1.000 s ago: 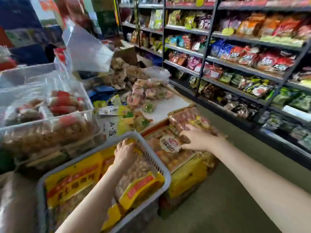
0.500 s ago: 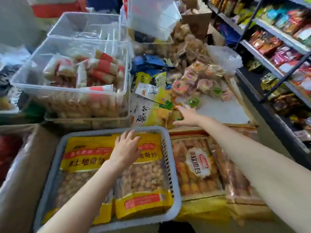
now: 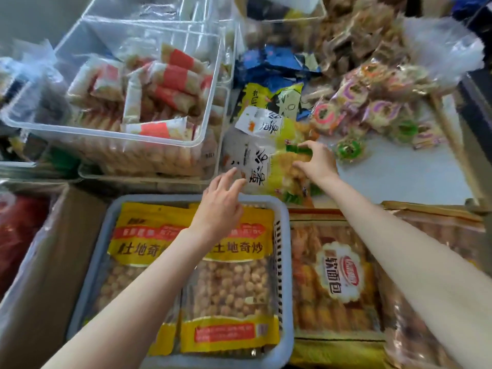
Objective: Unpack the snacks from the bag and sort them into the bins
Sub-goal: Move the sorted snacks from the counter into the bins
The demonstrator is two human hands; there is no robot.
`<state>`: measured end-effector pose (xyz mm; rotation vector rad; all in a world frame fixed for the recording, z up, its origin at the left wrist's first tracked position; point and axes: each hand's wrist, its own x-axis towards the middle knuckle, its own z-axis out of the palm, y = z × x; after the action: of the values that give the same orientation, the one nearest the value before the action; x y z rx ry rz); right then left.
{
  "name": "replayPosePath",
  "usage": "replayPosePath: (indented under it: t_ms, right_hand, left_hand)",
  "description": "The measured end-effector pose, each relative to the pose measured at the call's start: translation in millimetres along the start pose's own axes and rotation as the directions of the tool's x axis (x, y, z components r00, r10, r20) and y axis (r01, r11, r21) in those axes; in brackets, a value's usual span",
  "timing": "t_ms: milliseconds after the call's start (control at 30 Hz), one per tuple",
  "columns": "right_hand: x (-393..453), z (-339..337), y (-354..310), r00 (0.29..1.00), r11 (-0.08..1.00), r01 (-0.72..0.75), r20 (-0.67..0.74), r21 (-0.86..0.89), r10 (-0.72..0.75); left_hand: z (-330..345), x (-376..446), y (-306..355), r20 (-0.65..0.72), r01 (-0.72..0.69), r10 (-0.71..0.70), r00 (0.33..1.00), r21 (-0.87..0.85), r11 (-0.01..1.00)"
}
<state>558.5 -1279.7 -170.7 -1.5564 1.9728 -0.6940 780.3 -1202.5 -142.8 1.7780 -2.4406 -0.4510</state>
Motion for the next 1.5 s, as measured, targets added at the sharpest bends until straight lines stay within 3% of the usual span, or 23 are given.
replayPosePath:
  t_ms: [100,233,333,400,433,533,633,733,800,1000,1100,1167,1233,1300,1400,1500]
  right_hand:
    - [2.2,-57.5,14.4,0.999,0.992,0.003,-0.044,0.128,0.002]
    - [-8.7,-112.1,30.5,0.992,0.929,-0.034,0.127,0.369,-0.014]
    - [-21.4,-126.1,39.2,0.967,0.819,-0.138,0.256,0.557,-0.012]
    - [-27.6,-125.7,45.2,0.935,0.869,-0.164,0.355,0.467,-0.015]
    - [-28.7,-124.9,47.8,0.906,0.923,-0.155,0.423,0.352,-0.010]
    - [-20.0,-123.1,45.8,0.831,0.994,-0.089,0.554,0.058,0.042]
    - [7.3,-103.2,24.4,0.851,0.999,0.015,0.524,0.036,-0.032]
    - [39.6,-51.9,-8.4,0.850,0.954,0.275,0.494,-0.121,-0.182]
    - [56.3,-11.4,-29.3,0.860,0.900,0.357,0.464,-0.249,-0.212]
    - [83.2,59.1,-43.1,0.948,0.817,0.235,0.310,-0.527,-0.073]
    - [78.2,52.2,-43.3,0.961,0.748,0.272,0.208,-0.605,-0.182]
    - [68.3,33.6,-42.3,0.948,0.763,0.317,0.163,-0.564,-0.273]
    - [44.9,9.2,-44.8,0.895,0.791,0.422,0.067,-0.444,-0.440]
    - [4.1,-9.1,-50.3,0.759,0.700,0.590,-0.020,-0.401,-0.651]
    - [-66.5,-6.6,-48.0,0.559,0.486,0.784,0.099,-0.386,-0.823]
    - [-108.8,24.1,-37.8,0.520,0.431,0.839,0.257,-0.332,-0.814]
  left_hand:
    - [-3.5,12.2,15.4,-0.054,0.075,-0.088,0.995,-0.206,0.976]
    - [-11.6,32.3,41.5,-0.011,0.188,-0.217,0.976,-0.462,0.867]
    - [-24.9,39.4,55.7,0.128,0.287,-0.290,0.948,-0.735,0.614]
    - [-31.1,36.6,60.9,0.167,0.281,-0.279,0.946,-0.851,0.445]
    - [-32.7,34.1,61.4,0.172,0.275,-0.262,0.950,-0.859,0.432]
    - [-39.4,24.2,49.7,0.237,0.296,-0.178,0.955,-0.796,0.528]
    - [-50.3,13.4,23.9,0.306,0.322,-0.168,0.937,-0.569,0.757]
    - [-60.2,-0.6,4.7,0.297,0.353,-0.230,0.927,-0.477,0.805]
    - [-64.2,-8.0,-2.8,0.253,0.341,-0.257,0.933,-0.390,0.855]
    - [-62.7,-21.8,-22.6,0.204,0.390,-0.344,0.917,-0.262,0.883]
    - [-62.4,-25.3,-28.7,0.214,0.413,-0.358,0.909,-0.338,0.846]
    - [-60.1,-23.8,-29.2,0.240,0.424,-0.352,0.905,-0.429,0.797]
    - [-58.2,-19.6,-26.9,0.259,0.431,-0.345,0.902,-0.528,0.732]
    - [-56.3,-14.8,-24.1,0.265,0.447,-0.362,0.894,-0.591,0.672]
    - [-53.4,-16.5,-20.3,0.234,0.467,-0.418,0.878,-0.608,0.642]
    - [-49.9,-21.6,-21.2,0.226,0.496,-0.488,0.843,-0.676,0.545]
